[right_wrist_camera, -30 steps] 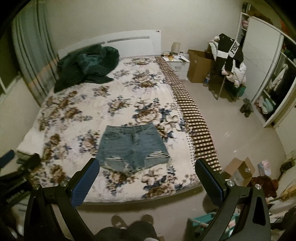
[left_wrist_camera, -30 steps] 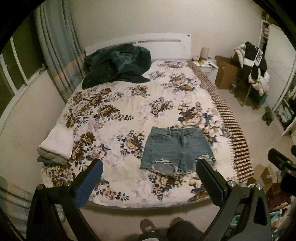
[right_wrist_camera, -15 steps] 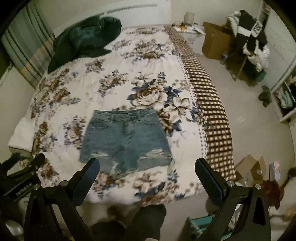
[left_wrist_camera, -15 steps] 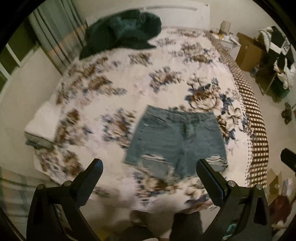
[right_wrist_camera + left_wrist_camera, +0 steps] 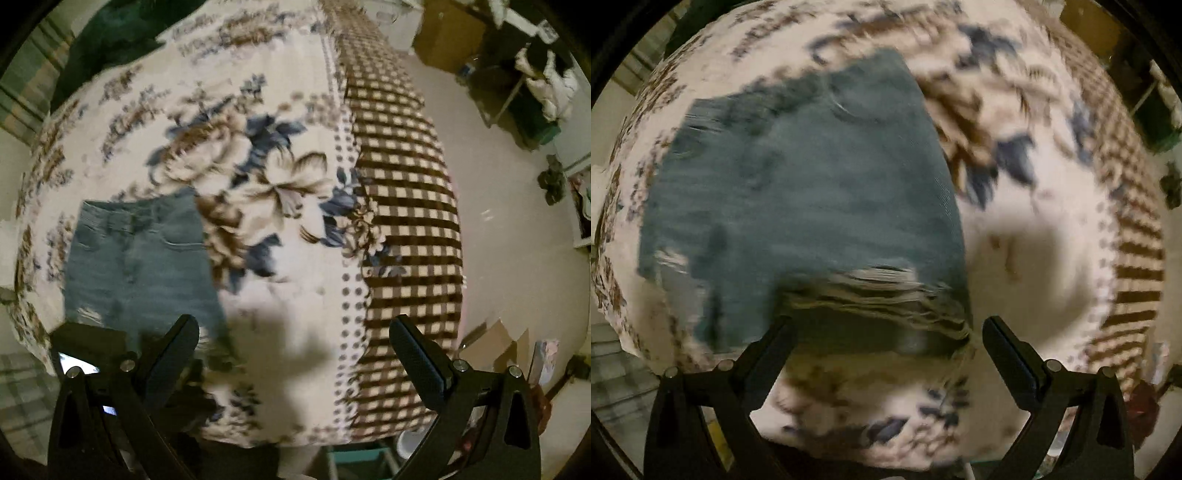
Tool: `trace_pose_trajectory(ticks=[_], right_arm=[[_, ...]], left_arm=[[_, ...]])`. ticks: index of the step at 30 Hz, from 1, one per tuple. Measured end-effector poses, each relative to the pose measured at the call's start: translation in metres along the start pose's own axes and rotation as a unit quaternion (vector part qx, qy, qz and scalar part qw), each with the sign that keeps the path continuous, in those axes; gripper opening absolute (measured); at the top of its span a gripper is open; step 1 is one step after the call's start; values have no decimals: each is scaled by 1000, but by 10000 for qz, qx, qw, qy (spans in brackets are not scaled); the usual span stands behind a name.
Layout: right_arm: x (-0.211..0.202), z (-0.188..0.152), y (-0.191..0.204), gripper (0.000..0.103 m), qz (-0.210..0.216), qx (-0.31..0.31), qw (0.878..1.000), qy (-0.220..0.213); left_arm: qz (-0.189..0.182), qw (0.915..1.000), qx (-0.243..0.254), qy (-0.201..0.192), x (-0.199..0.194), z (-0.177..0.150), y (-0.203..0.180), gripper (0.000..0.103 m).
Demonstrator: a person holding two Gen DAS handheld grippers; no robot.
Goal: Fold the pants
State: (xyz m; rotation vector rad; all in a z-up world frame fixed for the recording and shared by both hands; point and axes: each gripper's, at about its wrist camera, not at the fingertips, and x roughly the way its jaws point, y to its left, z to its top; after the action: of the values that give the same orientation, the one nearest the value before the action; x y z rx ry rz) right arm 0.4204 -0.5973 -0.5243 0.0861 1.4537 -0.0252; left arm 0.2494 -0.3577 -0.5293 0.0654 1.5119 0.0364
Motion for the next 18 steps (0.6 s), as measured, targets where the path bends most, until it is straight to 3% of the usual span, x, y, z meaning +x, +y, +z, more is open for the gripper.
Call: trace_pose_trajectory(ticks=[3, 5, 8, 10, 12, 16, 18], right_arm=[[36, 11, 7, 103, 243, -250, 9990, 265], [63, 20, 19, 103, 501, -391, 9970, 443], [101, 38, 45, 103, 836, -557, 9925, 691], [121, 47, 64, 103, 1090, -644, 9886, 813], [144, 59, 87, 103, 1346, -693, 9839, 947], [183, 81, 118, 101, 1552, -641, 9792, 1138], [198, 91, 129, 88, 1586, -520, 9787, 1197]], left_arm=[[163, 9997, -11, 173, 34, -1, -17, 103], [236, 9994, -45, 255, 45, -1, -18, 94], [-44, 9996, -255, 96, 45, 0, -8, 75], [-334, 9990, -290, -90, 34, -2, 0, 36], [-443, 9980, -373, -240, 22, -5, 10, 12], [-824, 9945, -566, -307, 10, -5, 30, 6], [-917, 9932, -628, -346, 5, -5, 39, 5]])
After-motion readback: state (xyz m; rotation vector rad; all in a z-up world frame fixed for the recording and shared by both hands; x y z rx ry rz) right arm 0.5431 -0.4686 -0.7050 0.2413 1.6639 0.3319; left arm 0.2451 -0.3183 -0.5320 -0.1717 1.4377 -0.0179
